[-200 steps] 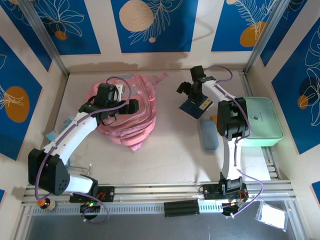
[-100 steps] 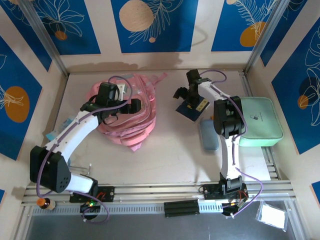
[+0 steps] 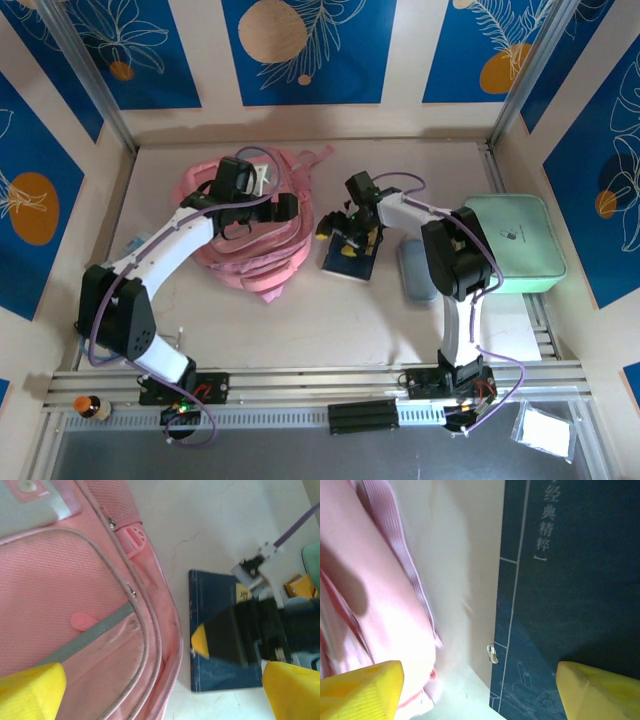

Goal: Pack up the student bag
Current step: Move the book to the center of the table, then pick up the book at the center of the table.

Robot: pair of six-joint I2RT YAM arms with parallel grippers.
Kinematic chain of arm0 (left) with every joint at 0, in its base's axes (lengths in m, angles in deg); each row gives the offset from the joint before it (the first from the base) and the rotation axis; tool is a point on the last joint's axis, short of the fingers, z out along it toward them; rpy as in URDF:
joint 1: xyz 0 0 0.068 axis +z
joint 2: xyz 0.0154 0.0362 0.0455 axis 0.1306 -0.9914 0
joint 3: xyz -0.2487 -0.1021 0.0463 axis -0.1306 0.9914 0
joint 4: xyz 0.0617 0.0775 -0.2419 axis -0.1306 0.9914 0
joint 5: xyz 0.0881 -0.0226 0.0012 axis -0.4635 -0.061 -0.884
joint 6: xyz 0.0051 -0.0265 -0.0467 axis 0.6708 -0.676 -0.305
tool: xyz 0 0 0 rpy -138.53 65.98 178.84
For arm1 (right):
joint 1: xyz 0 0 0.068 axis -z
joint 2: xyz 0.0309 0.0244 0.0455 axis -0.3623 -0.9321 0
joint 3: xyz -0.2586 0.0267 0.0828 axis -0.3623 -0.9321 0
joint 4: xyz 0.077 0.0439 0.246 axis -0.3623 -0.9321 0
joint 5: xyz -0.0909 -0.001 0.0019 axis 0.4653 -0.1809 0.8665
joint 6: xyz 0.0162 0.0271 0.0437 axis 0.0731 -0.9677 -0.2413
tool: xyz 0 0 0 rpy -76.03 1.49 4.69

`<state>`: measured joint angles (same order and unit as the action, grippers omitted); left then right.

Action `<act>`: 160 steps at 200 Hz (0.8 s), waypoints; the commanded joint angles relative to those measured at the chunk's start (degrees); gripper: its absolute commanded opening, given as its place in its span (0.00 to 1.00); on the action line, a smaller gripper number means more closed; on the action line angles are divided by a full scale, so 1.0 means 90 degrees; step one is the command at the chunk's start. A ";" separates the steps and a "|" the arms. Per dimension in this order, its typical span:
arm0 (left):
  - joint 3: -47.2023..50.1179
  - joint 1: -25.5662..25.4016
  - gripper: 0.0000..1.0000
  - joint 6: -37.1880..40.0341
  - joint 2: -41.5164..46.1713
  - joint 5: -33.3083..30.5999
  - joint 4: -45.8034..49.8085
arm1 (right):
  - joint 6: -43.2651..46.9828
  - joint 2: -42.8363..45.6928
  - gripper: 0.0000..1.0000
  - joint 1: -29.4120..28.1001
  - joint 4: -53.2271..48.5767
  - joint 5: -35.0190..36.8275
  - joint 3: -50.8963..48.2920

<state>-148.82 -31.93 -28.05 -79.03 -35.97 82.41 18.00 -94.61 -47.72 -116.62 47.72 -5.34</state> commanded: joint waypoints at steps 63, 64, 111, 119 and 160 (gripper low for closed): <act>-0.0573 -0.0601 1.00 -0.0587 -0.0698 0.0133 -0.0249 | 0.0285 0.1907 0.80 0.0134 -0.0093 0.1808 -0.0498; -0.0573 -0.0609 1.00 -0.0602 -0.0710 0.0138 -0.0256 | 0.0289 0.1917 0.80 0.0146 -0.0107 0.1843 -0.0498; -0.0681 -0.1135 0.93 -0.1075 -0.1184 -0.0220 -0.0387 | 0.0381 0.1820 0.72 0.0603 -0.0624 0.2446 -0.0545; -0.0773 -0.1280 0.91 -0.1132 -0.1283 -0.0514 -0.0247 | 0.0349 0.1770 0.71 0.0641 -0.0730 0.2527 -0.0554; -0.1237 -0.1875 0.85 -0.1047 -0.1868 -0.1075 0.0025 | 0.0216 0.1565 0.56 0.0774 -0.0829 0.2518 -0.0839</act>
<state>-156.55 -46.70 -36.90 -93.19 -41.98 80.72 20.60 -79.31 -41.32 -121.82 69.75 -10.70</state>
